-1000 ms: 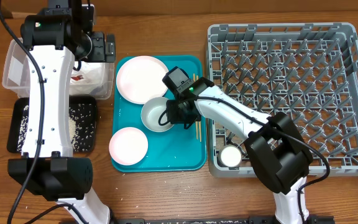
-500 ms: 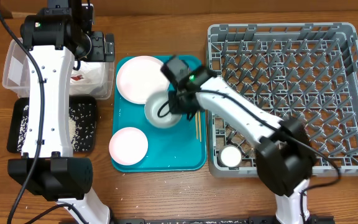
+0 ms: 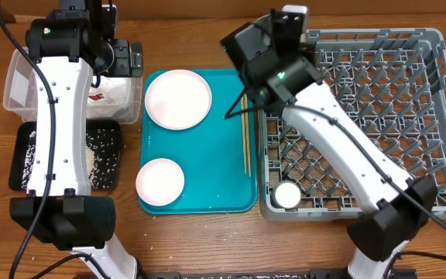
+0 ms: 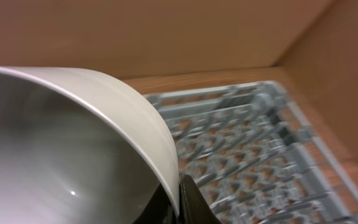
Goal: Sort waste into correct bins and load items into the dishwasher
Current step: 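Carry the bowl to the back-left of the rack and set it down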
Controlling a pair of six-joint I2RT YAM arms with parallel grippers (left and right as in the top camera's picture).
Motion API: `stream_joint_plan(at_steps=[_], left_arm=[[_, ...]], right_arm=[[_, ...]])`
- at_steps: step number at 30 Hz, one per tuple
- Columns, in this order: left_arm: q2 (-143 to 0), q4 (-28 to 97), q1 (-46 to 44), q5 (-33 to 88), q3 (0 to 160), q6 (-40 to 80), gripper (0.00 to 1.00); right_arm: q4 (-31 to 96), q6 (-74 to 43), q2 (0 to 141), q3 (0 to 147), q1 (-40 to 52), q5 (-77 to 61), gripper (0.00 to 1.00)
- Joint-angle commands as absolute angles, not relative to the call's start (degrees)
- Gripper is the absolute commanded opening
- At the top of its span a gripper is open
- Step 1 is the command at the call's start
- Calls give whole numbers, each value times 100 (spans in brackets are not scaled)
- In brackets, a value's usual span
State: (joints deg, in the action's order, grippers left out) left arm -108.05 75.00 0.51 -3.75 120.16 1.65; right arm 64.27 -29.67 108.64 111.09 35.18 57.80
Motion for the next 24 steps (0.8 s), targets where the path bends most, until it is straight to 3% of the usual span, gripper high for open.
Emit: stream_joint_plan(at_steps=[1,12,24], left_arm=[[-10726,7474,73,-447,12112,191,100],[-10726,7474,73,-445,12112,191,100],[-10726,7474,73,-447,12112,191,100]], right_arm=[[6187,-2718,11299,11063,2961,6512,4],[3916,-663,12103,11063,2349,6252,4],[3813,-552,12589,11063,2338,6359,4]])
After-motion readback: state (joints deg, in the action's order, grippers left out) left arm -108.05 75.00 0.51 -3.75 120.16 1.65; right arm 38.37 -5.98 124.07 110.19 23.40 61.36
